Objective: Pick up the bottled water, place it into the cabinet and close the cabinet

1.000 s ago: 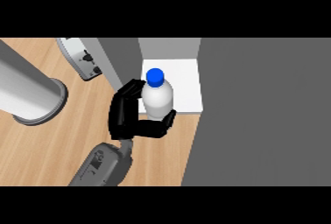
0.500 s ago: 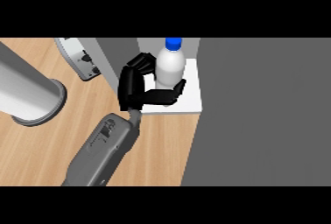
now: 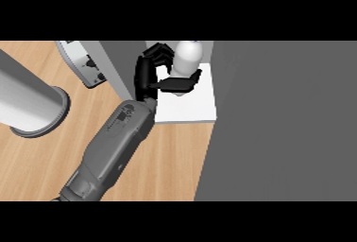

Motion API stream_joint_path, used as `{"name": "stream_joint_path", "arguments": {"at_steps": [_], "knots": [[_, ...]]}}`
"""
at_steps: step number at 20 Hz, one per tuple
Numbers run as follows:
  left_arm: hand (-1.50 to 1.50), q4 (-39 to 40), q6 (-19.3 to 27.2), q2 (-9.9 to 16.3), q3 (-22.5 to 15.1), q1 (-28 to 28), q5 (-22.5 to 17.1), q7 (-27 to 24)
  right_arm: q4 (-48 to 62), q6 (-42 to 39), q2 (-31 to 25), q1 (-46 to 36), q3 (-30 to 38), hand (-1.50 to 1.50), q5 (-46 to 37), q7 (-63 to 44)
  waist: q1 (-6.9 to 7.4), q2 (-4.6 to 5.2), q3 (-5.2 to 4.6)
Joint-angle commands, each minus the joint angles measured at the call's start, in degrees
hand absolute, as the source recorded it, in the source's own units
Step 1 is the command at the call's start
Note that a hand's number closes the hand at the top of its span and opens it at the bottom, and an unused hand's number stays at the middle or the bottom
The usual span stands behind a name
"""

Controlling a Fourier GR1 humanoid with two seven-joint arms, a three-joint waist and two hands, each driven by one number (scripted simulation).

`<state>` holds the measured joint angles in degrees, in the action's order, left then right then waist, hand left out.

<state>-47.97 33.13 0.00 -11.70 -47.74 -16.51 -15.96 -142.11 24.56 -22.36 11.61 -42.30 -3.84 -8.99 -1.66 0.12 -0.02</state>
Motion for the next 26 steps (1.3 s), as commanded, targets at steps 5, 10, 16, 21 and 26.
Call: {"name": "stream_joint_path", "arguments": {"at_steps": [5, 10, 16, 21, 26], "knots": [[1.50, 13.6, 3.2, 0.0, -0.3, -6.0, -1.8, -4.6, -6.5, -1.4, -2.3, 1.5, 2.9, -1.50, 1.2, -2.0, -0.41, 0.24, 0.01], [1.50, 23.5, 5.9, 1.3, 1.8, -10.5, 2.9, -3.6, -6.4, -1.4, -3.2, 3.7, -0.9, -1.50, -1.6, 0.7, -1.10, 0.26, 0.02], [1.50, 30.4, 4.6, 0.0, 4.9, -12.4, 1.0, -9.1, -6.2, -2.5, -3.7, 3.4, 1.1, -1.50, 0.9, 1.2, -1.17, 0.56, -0.01], [1.50, 34.1, 5.1, 0.0, 7.1, -10.9, 0.6, -13.4, -7.9, -1.0, -3.4, 3.3, 0.9, -1.50, 0.0, -0.4, -1.57, 0.67, -0.06], [1.50, 38.1, 8.6, 0.0, 6.9, -13.1, 2.2, -15.5, -4.0, -2.5, -3.6, 2.1, -0.3, -1.50, 1.2, 1.8, -2.57, 1.15, -0.04]]}}
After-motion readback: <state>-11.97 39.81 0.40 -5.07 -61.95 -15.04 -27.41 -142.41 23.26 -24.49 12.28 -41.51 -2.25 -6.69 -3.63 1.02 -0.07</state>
